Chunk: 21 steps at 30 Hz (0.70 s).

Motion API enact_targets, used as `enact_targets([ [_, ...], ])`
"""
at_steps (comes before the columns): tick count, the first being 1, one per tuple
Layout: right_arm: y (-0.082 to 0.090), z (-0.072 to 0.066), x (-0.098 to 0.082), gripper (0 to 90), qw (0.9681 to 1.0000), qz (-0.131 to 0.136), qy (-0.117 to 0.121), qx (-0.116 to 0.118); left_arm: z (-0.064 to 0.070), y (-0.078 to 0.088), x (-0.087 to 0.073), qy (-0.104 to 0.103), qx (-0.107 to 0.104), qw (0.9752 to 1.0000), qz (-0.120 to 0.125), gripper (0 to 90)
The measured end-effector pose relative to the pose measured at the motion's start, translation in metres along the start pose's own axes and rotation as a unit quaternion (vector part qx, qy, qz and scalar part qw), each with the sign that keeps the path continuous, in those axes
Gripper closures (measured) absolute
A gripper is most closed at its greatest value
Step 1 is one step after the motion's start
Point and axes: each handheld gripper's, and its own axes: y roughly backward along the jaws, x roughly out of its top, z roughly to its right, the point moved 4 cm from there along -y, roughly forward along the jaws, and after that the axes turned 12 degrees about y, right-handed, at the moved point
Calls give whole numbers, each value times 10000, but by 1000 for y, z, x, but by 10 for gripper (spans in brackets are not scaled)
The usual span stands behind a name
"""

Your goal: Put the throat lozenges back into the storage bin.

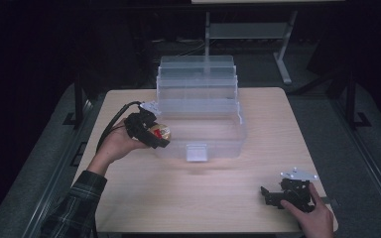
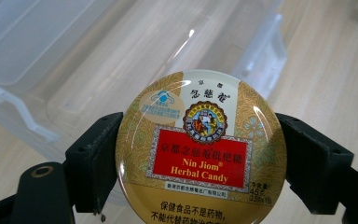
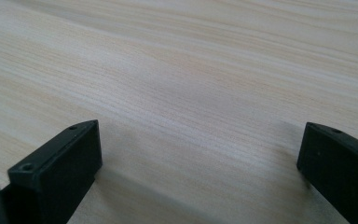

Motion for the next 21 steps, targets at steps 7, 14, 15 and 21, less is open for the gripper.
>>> enact_targets([
  [7,0,0,0,0,10000,0,1,0,-13,-4,7,105,157,9998,-15,198],
  [14,0,0,0,0,10000,0,1,0,-24,-12,11,256,238,9994,33,198],
  [15,0,0,0,0,10000,-3,7,-6,-26,-14,11,272,247,9993,-2,197],
  [21,0,0,0,0,10000,1,-3,-3,-31,-20,12,357,264,9990,22,197],
])
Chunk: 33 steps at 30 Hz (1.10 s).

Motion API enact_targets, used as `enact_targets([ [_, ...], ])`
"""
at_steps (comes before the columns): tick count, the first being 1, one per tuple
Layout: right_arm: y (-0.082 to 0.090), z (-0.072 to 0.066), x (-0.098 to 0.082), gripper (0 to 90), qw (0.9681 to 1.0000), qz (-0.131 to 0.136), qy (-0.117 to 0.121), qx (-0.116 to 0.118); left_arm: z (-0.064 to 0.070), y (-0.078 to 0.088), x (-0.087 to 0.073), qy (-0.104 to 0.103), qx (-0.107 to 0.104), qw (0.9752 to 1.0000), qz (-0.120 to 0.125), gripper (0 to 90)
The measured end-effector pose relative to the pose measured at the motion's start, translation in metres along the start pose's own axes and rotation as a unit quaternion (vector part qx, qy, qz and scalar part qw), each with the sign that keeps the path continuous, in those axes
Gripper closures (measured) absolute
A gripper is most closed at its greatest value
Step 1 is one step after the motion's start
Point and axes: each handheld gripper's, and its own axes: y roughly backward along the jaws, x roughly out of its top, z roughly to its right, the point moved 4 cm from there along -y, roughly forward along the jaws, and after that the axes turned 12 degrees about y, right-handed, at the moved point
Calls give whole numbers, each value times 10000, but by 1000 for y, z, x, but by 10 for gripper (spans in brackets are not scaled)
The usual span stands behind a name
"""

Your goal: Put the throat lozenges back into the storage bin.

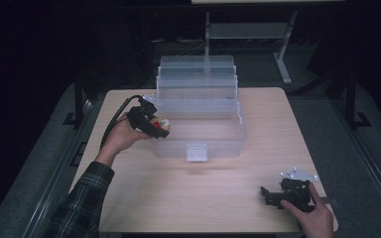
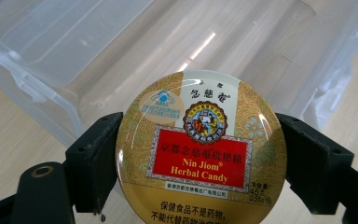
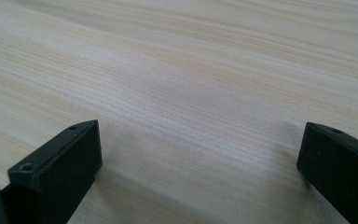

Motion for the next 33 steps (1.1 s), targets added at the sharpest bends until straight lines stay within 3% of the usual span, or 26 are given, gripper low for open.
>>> enact_targets([
  [23,0,0,0,0,10000,4,-5,-1,-2,-5,4,14,15,9998,175,171],
  [33,0,0,0,0,10000,2,2,1,3,9,2,-31,27,9996,273,165],
])
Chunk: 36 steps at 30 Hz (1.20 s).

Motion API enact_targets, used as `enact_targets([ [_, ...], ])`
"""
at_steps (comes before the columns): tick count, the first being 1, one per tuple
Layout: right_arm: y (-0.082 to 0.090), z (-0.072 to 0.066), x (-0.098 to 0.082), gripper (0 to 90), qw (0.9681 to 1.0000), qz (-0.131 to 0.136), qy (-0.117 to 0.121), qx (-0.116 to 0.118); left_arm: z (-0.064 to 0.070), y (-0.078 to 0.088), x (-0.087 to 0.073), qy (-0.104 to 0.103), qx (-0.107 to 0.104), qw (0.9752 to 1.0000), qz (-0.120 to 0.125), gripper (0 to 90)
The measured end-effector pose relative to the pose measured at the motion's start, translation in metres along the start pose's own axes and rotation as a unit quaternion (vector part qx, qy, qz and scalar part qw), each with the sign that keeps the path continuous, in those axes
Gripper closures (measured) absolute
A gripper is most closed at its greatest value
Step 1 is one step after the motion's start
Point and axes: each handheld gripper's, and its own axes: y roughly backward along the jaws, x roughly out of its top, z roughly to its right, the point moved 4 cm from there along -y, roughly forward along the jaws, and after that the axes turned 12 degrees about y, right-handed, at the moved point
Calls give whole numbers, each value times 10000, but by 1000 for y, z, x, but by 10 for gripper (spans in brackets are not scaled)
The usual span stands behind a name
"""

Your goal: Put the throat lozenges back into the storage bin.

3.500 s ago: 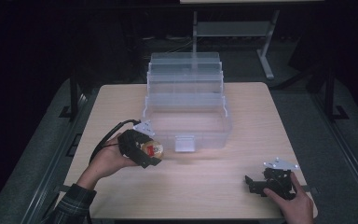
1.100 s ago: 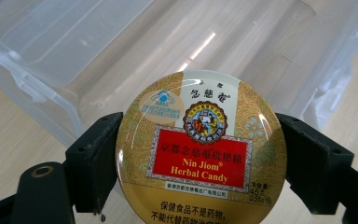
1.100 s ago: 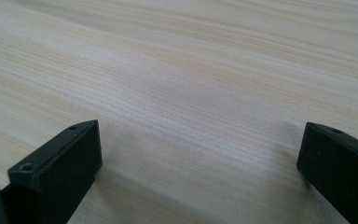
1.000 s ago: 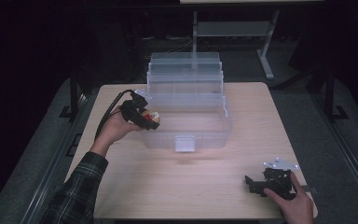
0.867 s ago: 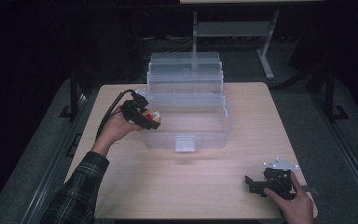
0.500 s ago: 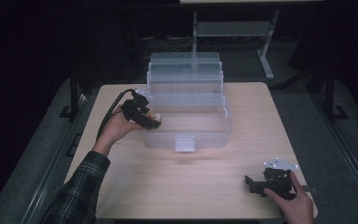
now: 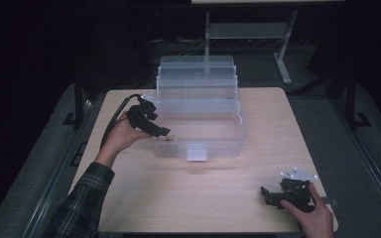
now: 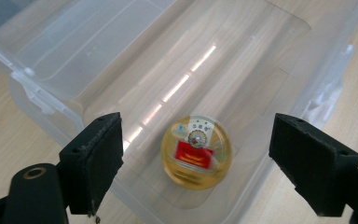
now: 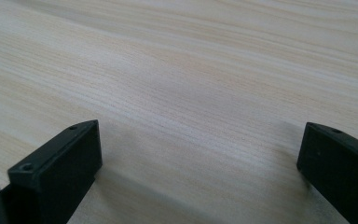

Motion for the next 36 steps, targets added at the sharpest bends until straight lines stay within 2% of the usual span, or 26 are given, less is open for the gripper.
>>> enact_targets([
  [8,0,0,0,0,10000,-1,3,0,2,12,-9,68,65,9999,133,118],
  [16,0,0,0,0,10000,-4,7,5,2,24,-28,144,115,9996,213,114],
  [18,0,0,0,0,10000,-3,7,3,3,27,-34,121,141,9997,171,113],
  [27,0,0,0,0,10000,-2,10,3,4,38,-53,177,178,9992,315,114],
  [36,0,0,0,0,10000,-1,12,-1,4,42,-75,296,213,9986,373,118],
])
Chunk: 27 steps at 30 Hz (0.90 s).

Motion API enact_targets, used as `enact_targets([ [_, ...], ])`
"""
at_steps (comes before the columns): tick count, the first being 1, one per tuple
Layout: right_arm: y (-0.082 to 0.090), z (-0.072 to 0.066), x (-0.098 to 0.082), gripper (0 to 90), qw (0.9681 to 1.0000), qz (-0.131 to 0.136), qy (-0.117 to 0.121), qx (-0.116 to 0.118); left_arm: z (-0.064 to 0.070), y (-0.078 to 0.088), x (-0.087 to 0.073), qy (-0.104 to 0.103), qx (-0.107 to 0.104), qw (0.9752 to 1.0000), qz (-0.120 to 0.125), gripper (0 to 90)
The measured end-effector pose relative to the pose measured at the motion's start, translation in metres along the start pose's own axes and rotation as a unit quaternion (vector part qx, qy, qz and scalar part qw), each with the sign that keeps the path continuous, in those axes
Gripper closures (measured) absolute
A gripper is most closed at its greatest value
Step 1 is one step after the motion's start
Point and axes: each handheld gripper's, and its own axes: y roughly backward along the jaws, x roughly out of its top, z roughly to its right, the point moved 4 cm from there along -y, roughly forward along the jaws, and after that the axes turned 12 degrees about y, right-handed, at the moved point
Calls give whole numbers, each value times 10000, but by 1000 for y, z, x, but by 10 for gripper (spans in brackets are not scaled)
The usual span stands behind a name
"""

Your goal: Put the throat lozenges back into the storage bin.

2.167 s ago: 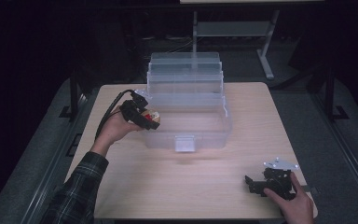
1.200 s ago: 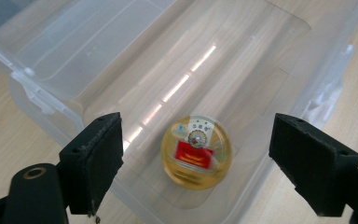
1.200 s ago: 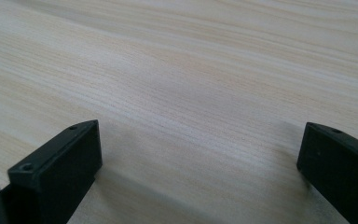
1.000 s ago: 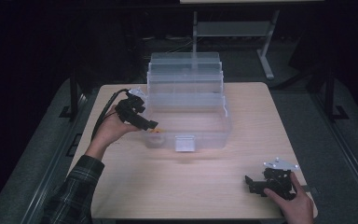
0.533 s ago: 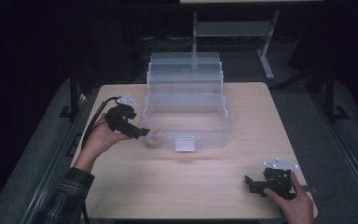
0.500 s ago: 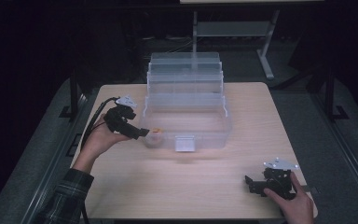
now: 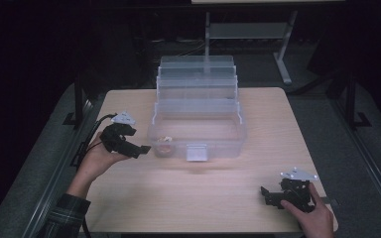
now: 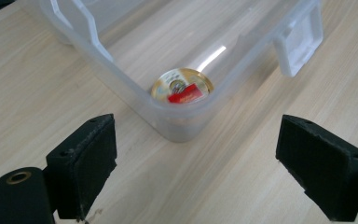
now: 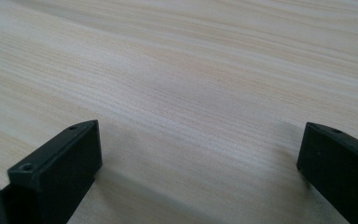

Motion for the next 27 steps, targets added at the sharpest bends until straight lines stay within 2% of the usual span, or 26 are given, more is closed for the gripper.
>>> enact_targets([
  [14,0,0,0,0,10000,-2,-5,2,8,1,-29,-21,37,10000,32,118],
  [22,0,0,0,0,10000,-3,-7,2,9,-4,-51,68,66,10000,28,121],
  [27,0,0,0,0,10000,-2,-9,1,8,-6,-63,27,131,9999,35,121],
])
